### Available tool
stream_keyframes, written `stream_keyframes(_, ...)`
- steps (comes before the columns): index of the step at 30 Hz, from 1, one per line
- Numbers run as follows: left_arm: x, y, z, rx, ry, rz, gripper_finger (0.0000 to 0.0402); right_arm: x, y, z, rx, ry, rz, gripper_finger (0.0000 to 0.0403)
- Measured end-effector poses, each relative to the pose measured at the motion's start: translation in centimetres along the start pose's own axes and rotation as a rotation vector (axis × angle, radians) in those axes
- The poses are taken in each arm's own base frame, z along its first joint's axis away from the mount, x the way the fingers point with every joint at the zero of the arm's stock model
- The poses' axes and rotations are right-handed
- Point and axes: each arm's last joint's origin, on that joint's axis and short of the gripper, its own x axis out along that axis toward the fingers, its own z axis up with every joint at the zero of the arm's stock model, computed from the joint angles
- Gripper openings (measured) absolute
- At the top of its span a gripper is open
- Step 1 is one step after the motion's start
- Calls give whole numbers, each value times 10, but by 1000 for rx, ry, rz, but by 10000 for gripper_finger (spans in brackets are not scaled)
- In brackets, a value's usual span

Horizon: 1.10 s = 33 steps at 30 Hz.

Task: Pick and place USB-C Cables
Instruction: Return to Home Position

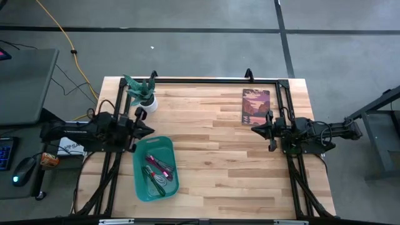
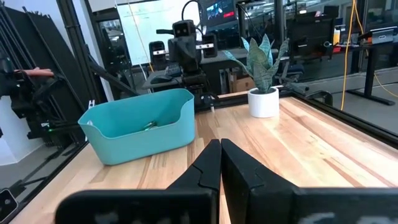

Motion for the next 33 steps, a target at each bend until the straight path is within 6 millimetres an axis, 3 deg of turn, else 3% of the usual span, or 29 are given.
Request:
stream_keyframes(5,-5,-7,-1,-17,10,-62,0,0,0,0,0,0,0,0)
stream_keyframes(11,-12,-14,-20,-60,212,-116,0,0,0,0,0,0,0,0)
stream_keyframes(33,-11,-15,-20,-60,206,-116,0,1,0,-1,-1,9,1,0)
